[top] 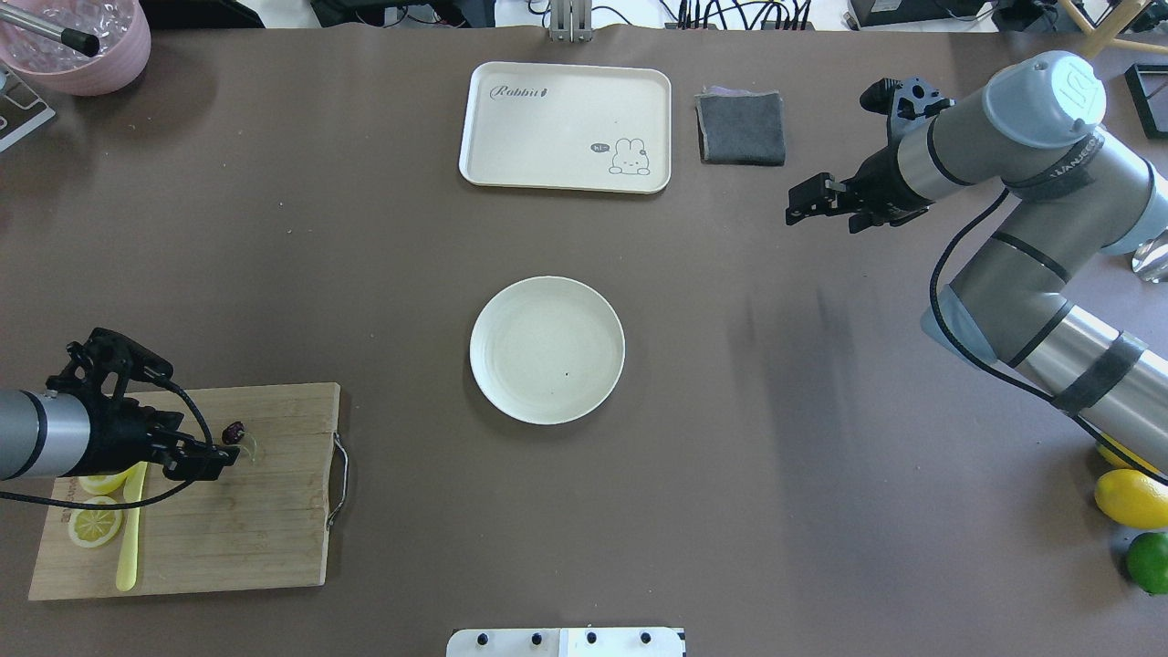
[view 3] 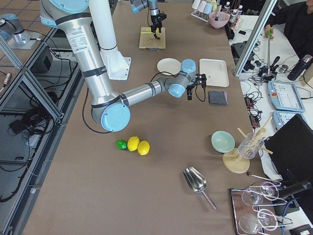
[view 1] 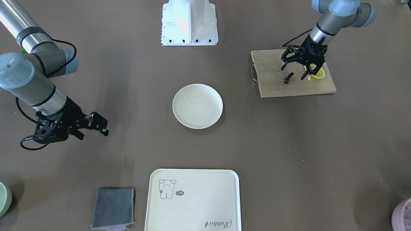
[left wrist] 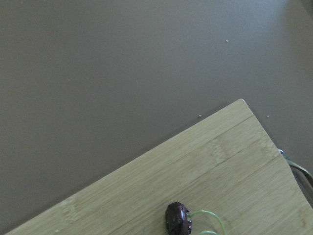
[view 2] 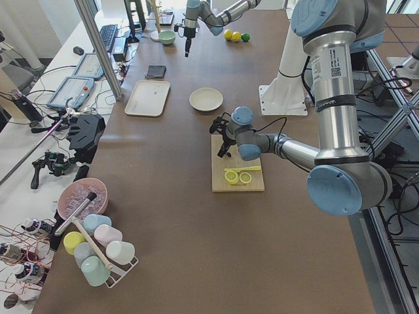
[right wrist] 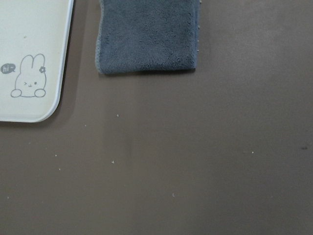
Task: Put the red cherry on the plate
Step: 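Grasp the dark red cherries by their stems with the left gripper and lift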
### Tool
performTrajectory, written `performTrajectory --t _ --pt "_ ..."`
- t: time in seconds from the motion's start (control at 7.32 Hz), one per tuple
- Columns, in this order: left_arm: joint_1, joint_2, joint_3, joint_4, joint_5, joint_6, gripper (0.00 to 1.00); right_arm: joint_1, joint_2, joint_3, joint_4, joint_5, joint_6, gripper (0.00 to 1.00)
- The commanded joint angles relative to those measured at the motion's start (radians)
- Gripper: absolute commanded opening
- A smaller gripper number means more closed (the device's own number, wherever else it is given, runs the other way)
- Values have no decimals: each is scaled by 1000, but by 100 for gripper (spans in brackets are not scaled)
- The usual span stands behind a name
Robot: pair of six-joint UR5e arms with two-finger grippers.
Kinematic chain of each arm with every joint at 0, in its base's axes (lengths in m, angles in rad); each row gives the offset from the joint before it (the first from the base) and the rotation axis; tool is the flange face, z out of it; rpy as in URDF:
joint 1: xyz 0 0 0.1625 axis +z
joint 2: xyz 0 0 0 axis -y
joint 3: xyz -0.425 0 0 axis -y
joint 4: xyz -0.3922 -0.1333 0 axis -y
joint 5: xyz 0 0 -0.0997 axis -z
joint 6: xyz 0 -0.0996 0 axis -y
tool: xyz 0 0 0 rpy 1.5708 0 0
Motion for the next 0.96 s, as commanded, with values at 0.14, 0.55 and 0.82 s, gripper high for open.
performTrajectory --t 0.14,0.55,0.82 --pt "8 4 14 0 2 3 67 0 -4 0 1 -3 1 100" --pt "8 9 19 -2 2 4 54 1 -17 7 4 -3 3 100" --pt "10 9 21 0 2 4 32 1 -20 9 3 -1 3 100"
